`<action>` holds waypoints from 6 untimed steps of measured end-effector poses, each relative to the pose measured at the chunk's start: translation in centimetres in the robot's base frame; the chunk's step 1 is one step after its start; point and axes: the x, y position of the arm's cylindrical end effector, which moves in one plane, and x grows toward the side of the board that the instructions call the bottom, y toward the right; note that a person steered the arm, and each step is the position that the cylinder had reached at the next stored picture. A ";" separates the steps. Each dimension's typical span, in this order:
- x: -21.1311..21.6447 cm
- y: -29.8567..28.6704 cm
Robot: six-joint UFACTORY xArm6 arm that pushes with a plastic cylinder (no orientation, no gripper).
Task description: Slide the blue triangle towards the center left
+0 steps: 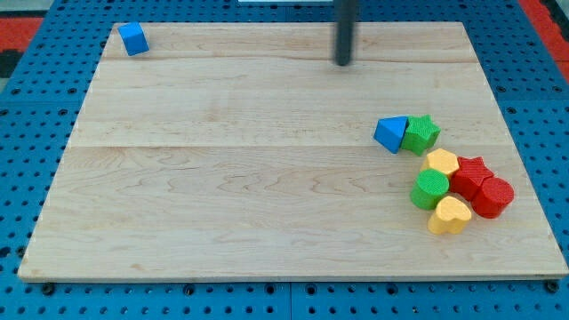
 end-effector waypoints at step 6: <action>13.1 -11.0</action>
